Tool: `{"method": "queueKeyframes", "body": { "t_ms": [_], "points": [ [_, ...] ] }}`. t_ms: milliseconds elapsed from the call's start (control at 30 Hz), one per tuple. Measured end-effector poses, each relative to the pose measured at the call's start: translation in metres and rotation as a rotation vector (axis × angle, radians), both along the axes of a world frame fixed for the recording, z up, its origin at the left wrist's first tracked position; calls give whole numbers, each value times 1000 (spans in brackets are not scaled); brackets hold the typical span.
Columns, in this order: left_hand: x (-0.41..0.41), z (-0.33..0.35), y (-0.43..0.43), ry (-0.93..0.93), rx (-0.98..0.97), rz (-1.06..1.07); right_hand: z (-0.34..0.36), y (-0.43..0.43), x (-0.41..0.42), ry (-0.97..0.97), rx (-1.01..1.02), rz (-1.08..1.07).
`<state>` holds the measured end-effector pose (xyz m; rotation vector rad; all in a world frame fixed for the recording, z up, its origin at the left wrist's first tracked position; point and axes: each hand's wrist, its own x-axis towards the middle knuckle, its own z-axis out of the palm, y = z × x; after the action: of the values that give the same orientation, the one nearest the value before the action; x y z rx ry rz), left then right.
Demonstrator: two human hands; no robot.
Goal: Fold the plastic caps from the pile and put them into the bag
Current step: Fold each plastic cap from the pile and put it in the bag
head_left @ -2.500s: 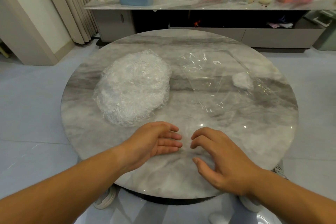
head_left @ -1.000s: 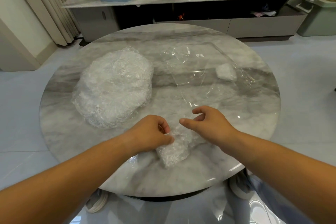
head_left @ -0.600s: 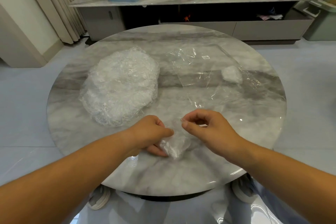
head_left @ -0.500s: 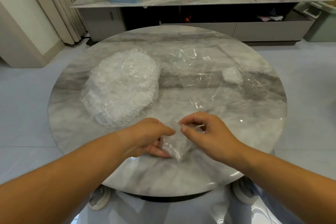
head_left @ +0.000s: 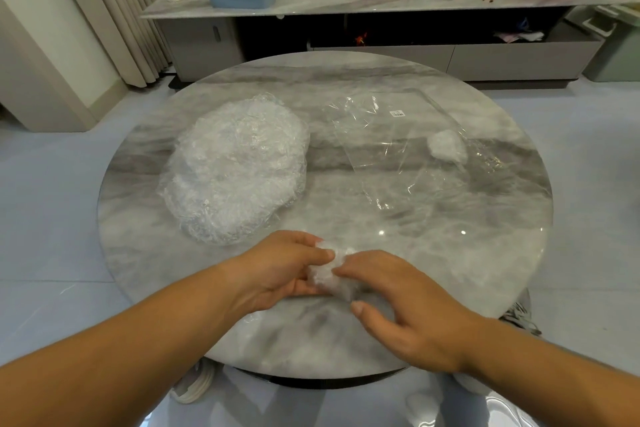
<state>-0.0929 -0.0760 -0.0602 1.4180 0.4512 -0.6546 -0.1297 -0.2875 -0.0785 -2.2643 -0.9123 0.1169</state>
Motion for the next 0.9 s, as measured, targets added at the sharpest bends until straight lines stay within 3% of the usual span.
{"method": "queueKeyframes", "body": {
  "t_ms": [67, 133, 233, 300, 567, 700, 800, 900],
  "points": [
    [3, 2, -1, -72, 25, 25, 5, -4, 2, 79, 189, -196],
    [6, 7, -6, -145, 19, 51, 13, -8, 9, 313, 394, -402],
    [9, 15, -17, -246, 11, 69, 28, -13, 20, 778, 664, -436],
    [13, 22, -26, -291, -10, 72, 36, -16, 24, 897, 727, -412],
    [43, 44, -63, -437, 42, -25, 61, -49, 62, 541, 663, -623],
    [66, 43, -82, -675, 402, -199, 77, -81, 105, 419, 750, -768],
    [78, 27, -104, -921, 832, -579, 78, -96, 133, 433, 779, -856],
    [82, 14, -121, -960, 1010, -868, 64, -98, 143, 519, 754, -871]
  ]
}}
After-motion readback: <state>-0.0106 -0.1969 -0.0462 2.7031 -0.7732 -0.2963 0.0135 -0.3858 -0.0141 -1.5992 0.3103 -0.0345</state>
